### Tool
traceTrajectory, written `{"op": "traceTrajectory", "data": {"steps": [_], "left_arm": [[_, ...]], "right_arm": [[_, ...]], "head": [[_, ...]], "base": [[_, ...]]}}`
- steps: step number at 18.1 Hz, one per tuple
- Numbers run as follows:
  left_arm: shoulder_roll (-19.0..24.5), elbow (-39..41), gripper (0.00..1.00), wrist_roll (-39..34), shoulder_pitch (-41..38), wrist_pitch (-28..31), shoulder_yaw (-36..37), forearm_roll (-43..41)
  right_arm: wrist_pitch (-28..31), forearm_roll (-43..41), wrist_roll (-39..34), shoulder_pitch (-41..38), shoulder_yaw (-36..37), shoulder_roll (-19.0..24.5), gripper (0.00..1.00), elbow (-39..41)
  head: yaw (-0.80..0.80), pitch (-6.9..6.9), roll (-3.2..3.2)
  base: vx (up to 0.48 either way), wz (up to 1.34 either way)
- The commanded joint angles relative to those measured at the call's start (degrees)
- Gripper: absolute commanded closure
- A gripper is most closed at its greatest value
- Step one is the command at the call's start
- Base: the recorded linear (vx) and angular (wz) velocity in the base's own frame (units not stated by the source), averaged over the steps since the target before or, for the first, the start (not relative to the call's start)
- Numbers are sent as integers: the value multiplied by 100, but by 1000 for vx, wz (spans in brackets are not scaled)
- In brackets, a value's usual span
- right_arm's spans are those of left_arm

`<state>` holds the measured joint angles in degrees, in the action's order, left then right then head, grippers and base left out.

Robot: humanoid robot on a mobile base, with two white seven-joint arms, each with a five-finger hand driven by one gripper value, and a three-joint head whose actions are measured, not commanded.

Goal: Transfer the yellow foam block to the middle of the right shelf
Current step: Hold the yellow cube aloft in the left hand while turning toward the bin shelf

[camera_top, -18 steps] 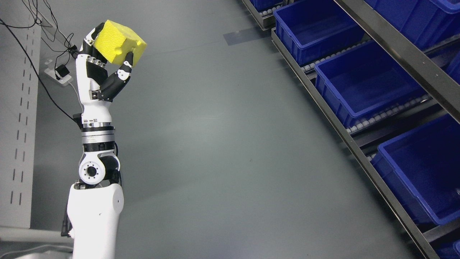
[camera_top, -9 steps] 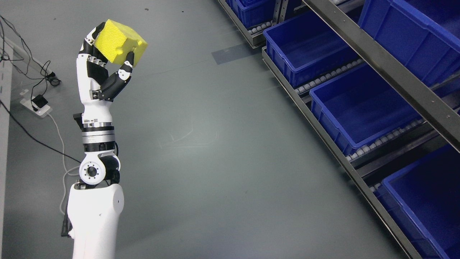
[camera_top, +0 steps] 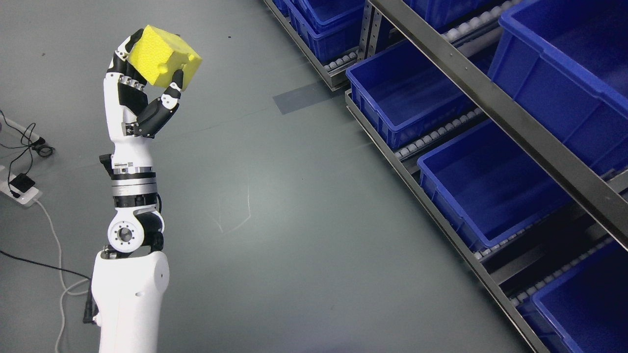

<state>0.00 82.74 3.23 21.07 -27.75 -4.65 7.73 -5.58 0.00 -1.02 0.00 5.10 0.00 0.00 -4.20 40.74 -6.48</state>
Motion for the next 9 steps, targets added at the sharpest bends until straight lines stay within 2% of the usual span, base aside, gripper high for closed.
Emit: {"op": "traceTrajectory", "data": {"steps": [1,5,9], "left_arm": [[100,181,66,2,-24,-3,271,0],[100,181,66,-7,-24,-3,614,0],[100,181,66,2,-24,-3,658,0]], "right_arm": [[4,0,-4,9,0,-100,0,100],[4,0,-4,9,0,-100,0,100],[4,0,-4,17,0,-100,0,100]], "head": [[0,0,0],[0,0,0],[0,0,0]], "base": [[376,-20],[326,-5],[293,-40]]}}
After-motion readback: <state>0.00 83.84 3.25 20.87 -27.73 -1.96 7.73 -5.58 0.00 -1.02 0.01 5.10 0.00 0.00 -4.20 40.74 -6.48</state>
